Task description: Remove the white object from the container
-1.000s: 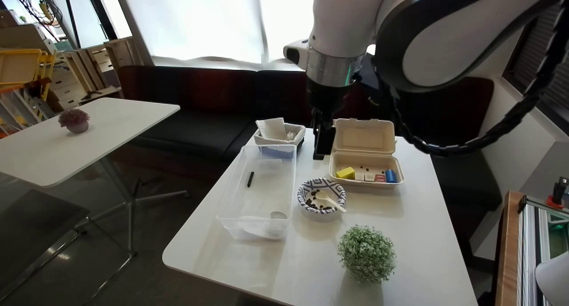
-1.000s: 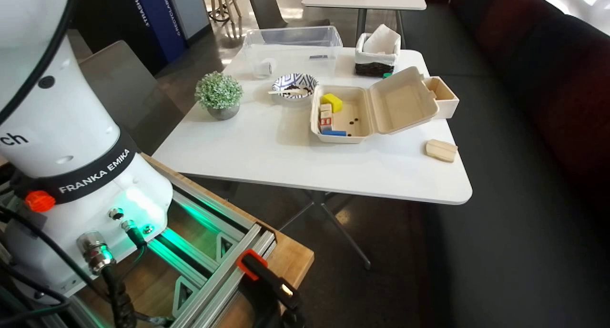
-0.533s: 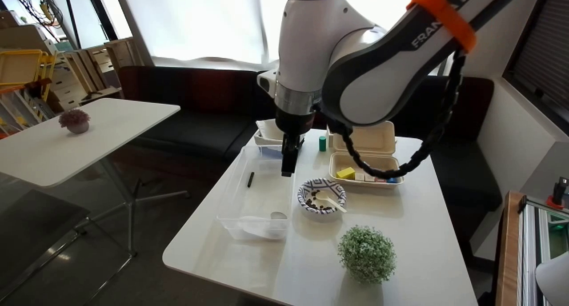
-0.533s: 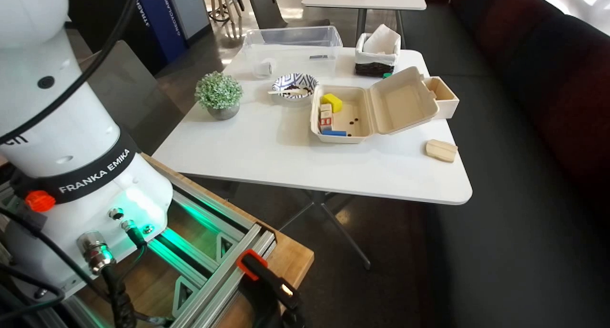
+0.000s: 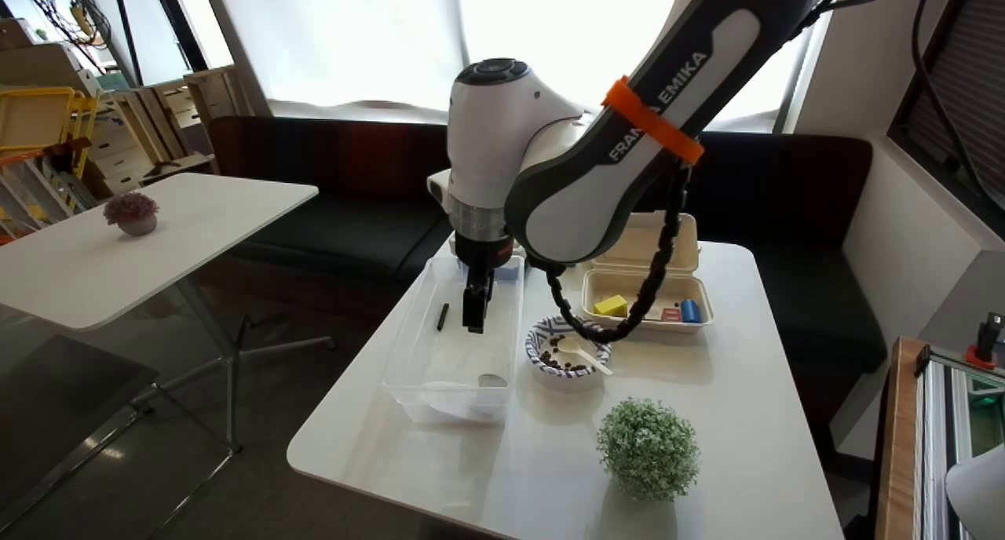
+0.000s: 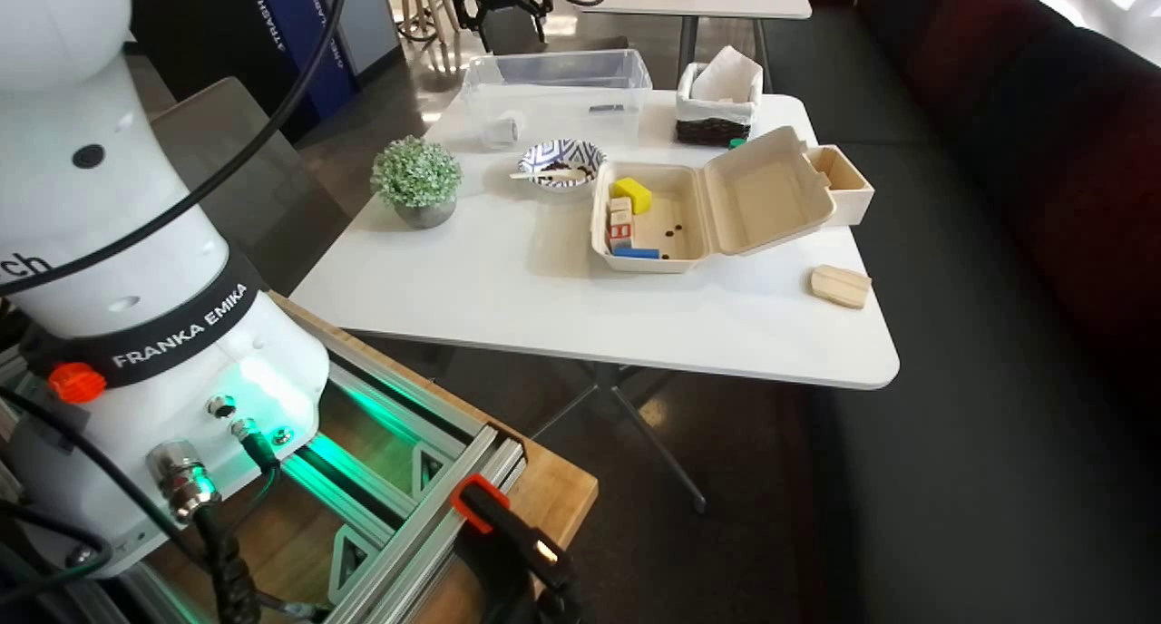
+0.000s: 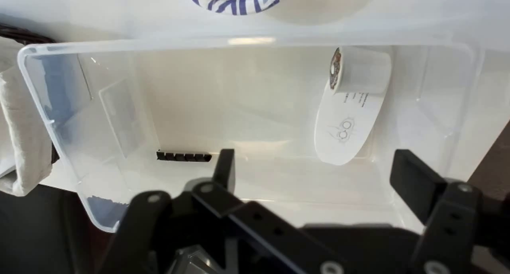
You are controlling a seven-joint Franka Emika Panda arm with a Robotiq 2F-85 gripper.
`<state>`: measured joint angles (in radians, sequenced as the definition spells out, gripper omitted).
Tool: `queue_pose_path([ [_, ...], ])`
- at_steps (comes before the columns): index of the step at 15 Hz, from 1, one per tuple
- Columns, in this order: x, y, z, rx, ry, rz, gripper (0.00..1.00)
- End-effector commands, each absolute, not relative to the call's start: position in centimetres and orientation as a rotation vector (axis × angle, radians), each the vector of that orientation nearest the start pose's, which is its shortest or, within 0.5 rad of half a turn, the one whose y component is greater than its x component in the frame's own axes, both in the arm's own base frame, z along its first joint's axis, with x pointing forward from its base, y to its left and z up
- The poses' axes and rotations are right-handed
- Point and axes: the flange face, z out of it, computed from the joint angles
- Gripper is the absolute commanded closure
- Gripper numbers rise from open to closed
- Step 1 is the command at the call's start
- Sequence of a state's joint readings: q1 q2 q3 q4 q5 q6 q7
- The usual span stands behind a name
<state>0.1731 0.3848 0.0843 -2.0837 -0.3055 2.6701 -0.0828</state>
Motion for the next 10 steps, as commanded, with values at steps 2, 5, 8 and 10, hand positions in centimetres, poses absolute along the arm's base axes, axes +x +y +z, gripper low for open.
queue_pose_path([
  [2, 60.7, 16.5, 22.3, -3.134, -0.901, -0.328, 0.00],
  [5, 60.3, 15.9, 22.4, -3.123, -0.900, -0.301, 0.00],
  [8, 60.7, 16.0, 21.1, -3.123, -0.896, -0.282, 0.00],
  [10, 60.9, 16.0, 21.2, -3.123, -0.895, -0.286, 0.00],
])
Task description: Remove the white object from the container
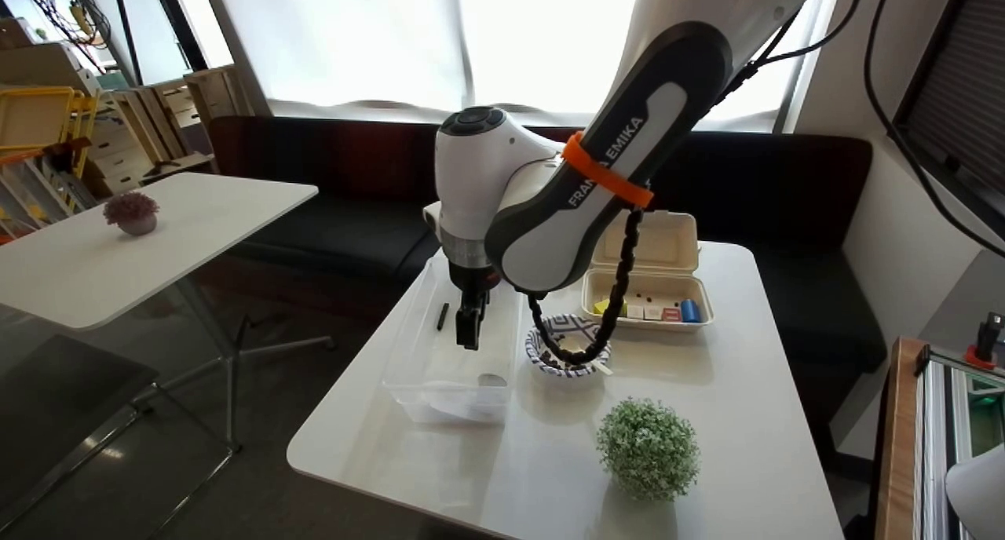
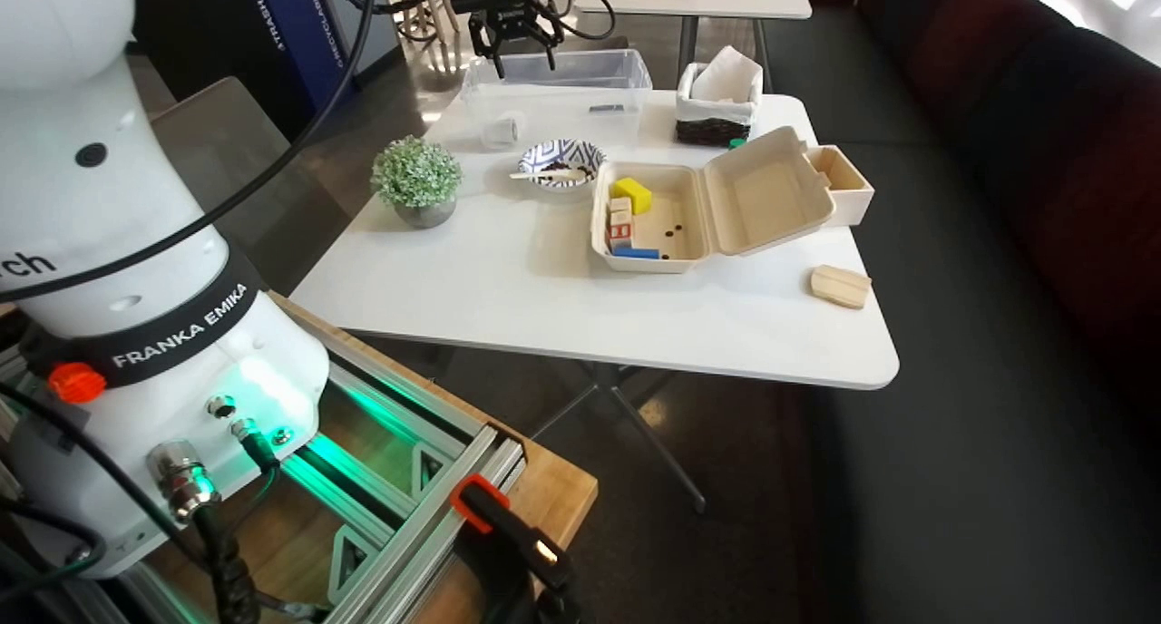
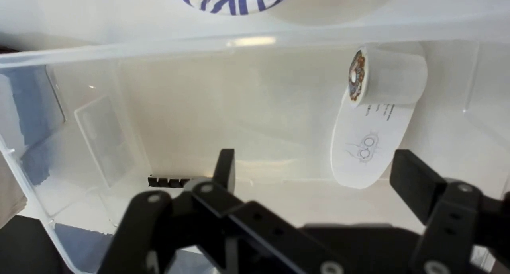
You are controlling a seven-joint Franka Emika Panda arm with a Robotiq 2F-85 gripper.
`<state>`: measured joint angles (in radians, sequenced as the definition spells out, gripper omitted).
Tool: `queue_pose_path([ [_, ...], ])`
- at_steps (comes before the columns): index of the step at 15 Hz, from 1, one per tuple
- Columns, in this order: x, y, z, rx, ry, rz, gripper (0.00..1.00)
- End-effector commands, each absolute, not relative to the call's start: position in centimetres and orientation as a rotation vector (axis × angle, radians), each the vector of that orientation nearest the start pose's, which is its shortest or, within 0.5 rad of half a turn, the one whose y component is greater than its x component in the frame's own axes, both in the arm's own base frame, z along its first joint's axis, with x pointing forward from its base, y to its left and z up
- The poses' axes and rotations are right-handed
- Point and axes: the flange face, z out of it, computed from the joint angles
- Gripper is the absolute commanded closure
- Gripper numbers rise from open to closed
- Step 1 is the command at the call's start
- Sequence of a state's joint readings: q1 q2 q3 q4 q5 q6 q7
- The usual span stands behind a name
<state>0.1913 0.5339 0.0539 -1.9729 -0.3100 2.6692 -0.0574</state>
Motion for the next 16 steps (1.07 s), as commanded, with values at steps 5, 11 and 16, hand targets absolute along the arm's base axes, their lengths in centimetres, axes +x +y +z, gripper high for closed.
queue_pose_path([
  [5, 61.3, 16.4, 19.0, -3.101, -0.884, -0.226, 0.00],
  [11, 61.8, 16.3, 16.2, -3.092, -0.867, -0.166, 0.03],
  [16, 61.9, 16.3, 14.9, -3.080, -0.867, -0.104, 0.48],
])
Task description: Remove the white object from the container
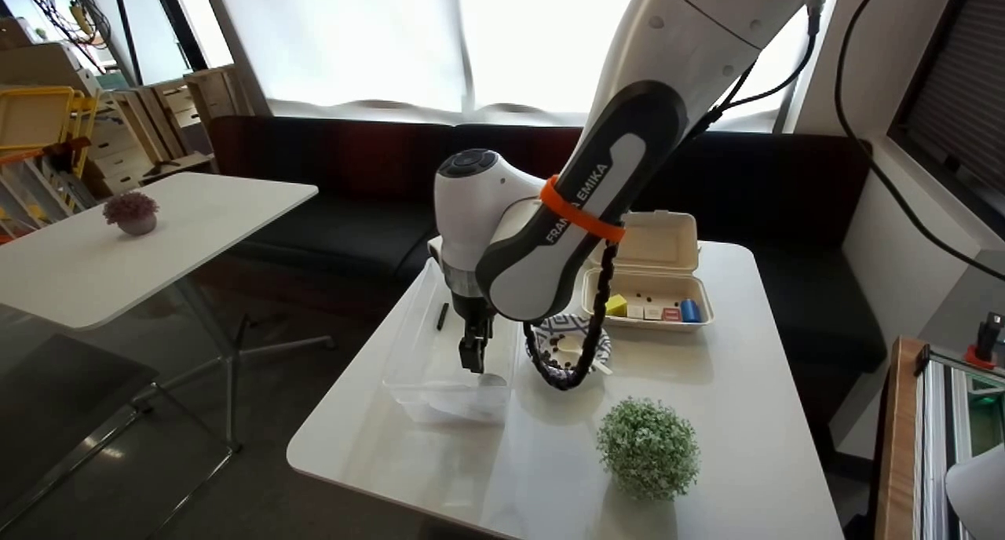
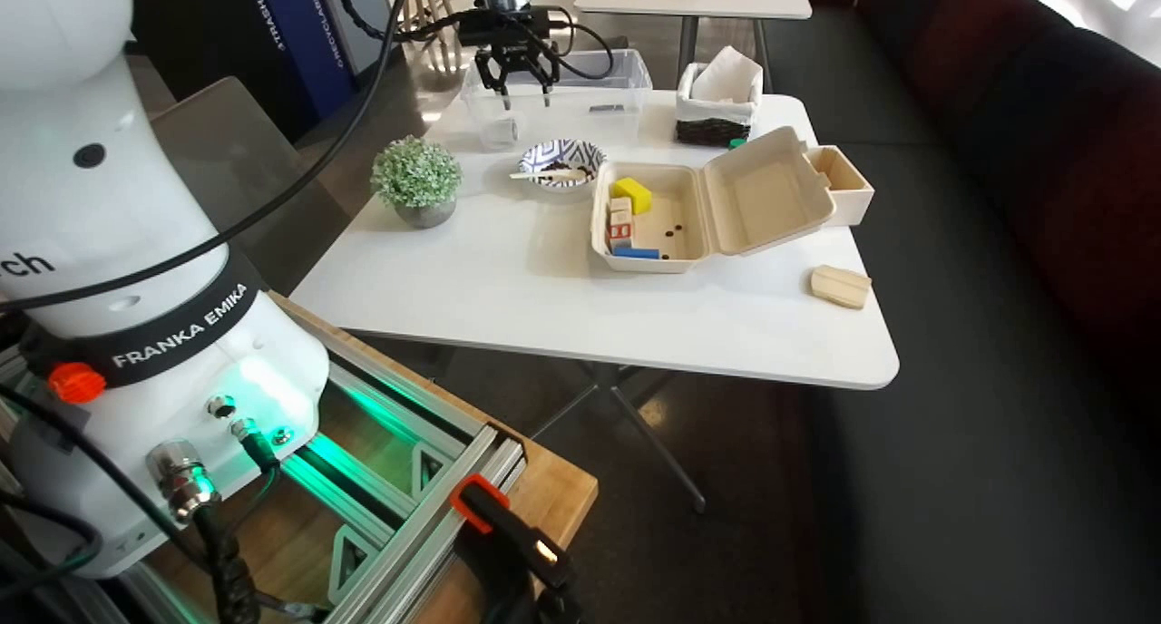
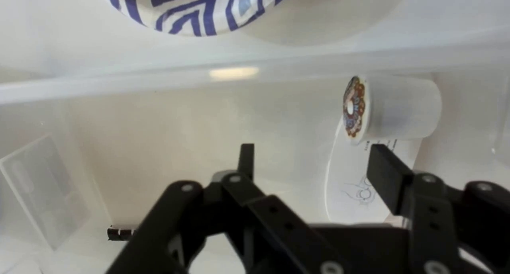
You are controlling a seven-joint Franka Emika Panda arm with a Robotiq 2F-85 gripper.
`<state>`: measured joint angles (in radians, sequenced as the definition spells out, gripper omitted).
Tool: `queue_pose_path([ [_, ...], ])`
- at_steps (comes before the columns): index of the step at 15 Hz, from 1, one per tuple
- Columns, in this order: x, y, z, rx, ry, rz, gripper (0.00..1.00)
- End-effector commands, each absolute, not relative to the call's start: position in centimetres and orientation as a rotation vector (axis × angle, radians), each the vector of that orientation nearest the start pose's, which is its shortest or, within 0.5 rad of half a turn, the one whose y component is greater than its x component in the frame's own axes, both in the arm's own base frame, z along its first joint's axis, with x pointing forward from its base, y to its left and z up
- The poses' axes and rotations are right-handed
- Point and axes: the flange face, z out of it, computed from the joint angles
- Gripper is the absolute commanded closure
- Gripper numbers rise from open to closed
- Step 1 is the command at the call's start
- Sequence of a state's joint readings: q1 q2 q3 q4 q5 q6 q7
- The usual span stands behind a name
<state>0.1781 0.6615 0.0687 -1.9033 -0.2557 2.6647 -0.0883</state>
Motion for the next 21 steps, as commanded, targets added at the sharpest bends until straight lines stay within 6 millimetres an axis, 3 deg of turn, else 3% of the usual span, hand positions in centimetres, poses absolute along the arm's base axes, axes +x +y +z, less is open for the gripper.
queue_pose_path([
  [1, 61.8, 16.3, 14.7, -3.066, -0.873, -0.083, 0.57],
  [5, 61.5, 16.5, 14.7, -3.058, -0.860, 0.030, 0.86],
  [8, 61.5, 16.7, 15.2, -3.054, -0.852, 0.056, 0.88],
  [12, 61.3, 17.1, 15.9, -3.042, -0.807, 0.070, 0.82],
  [15, 60.9, 17.5, 16.0, -3.021, -0.796, 0.142, 0.73],
  [16, 60.7, 17.6, 15.9, -3.019, -0.783, 0.180, 0.65],
  [18, 60.6, 17.6, 15.8, -3.021, -0.748, 0.233, 0.69],
  [20, 60.6, 17.4, 15.8, -3.024, -0.701, 0.264, 0.66],
  [21, 60.6, 17.3, 15.7, -3.025, -0.667, 0.281, 0.56],
])
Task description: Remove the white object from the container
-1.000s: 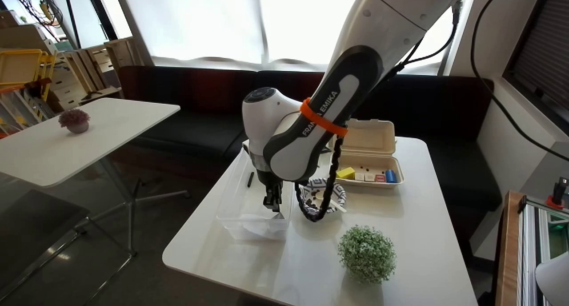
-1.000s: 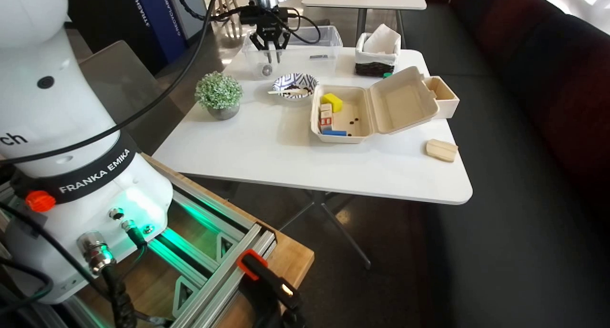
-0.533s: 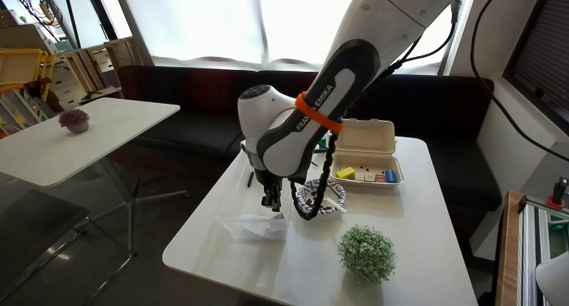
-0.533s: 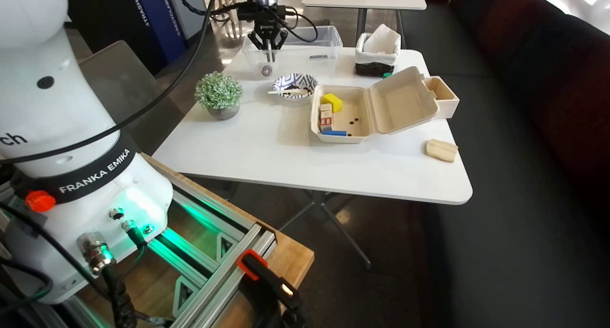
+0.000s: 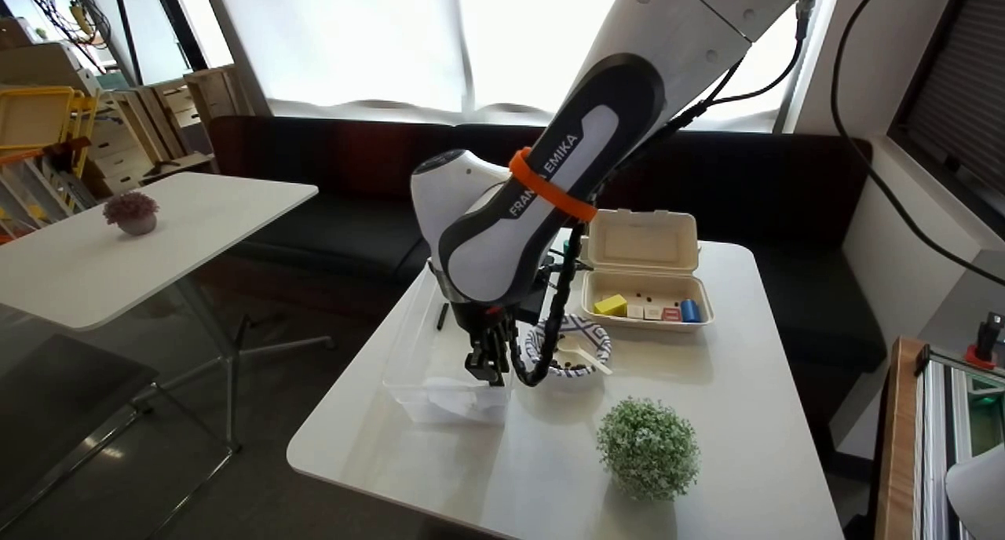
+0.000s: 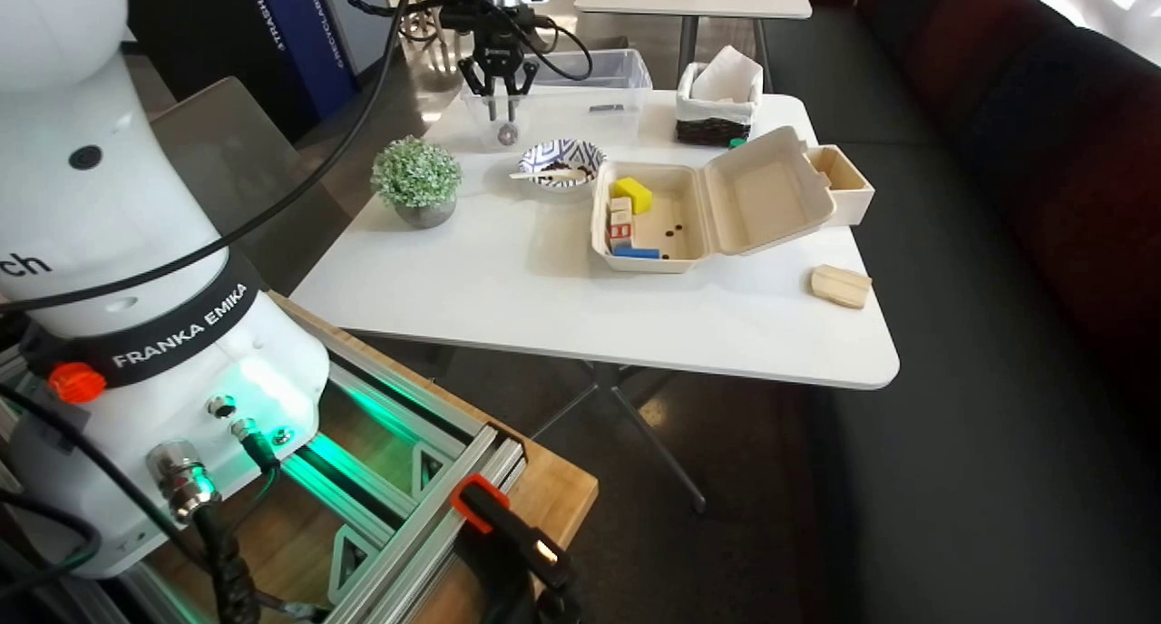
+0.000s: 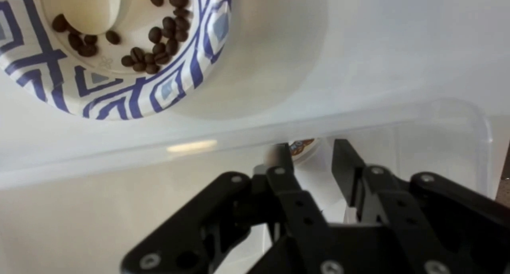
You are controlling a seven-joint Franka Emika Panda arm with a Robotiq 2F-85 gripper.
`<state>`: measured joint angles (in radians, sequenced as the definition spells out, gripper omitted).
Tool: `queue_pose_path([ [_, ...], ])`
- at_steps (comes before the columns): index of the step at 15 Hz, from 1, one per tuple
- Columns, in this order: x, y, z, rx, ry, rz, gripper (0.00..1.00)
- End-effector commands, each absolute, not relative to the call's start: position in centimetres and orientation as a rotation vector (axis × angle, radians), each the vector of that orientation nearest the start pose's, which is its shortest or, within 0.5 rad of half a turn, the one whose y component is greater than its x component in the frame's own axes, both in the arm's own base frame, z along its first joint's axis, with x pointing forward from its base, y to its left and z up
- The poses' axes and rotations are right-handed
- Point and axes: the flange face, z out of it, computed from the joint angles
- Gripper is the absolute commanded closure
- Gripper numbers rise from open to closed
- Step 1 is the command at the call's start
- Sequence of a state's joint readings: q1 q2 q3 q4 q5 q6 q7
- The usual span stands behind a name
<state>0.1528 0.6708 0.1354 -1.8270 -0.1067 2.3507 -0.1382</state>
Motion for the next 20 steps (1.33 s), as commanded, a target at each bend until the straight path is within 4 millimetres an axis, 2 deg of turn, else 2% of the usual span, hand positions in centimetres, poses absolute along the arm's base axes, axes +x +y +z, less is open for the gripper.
queue_pose_path([
  [1, 60.6, 17.2, 15.6, -3.020, -0.645, 0.290, 0.49],
  [3, 60.6, 17.0, 15.4, -3.009, -0.604, 0.323, 0.39],
  [4, 60.6, 17.0, 15.3, -3.002, -0.581, 0.336, 0.38],
  [5, 60.8, 16.8, 15.1, -2.992, -0.558, 0.340, 0.41],
  [8, 61.1, 16.3, 15.2, -2.976, -0.490, 0.347, 0.59],
  [10, 61.2, 16.0, 15.0, -2.959, -0.452, 0.359, 0.58],
  [11, 61.2, 15.9, 14.8, -2.954, -0.439, 0.367, 0.64],
  [13, 61.4, 15.8, 14.5, -2.957, -0.417, 0.367, 0.59],
  [14, 61.5, 15.8, 14.3, -2.959, -0.408, 0.367, 0.51],
  [15, 61.7, 16.0, 14.1, -2.964, -0.398, 0.361, 0.35],
  [17, 62.0, 16.5, 13.7, -2.976, -0.378, 0.362, 0.22],
  [20, 62.3, 17.3, 13.3, -3.001, -0.339, 0.359, 0.15],
])
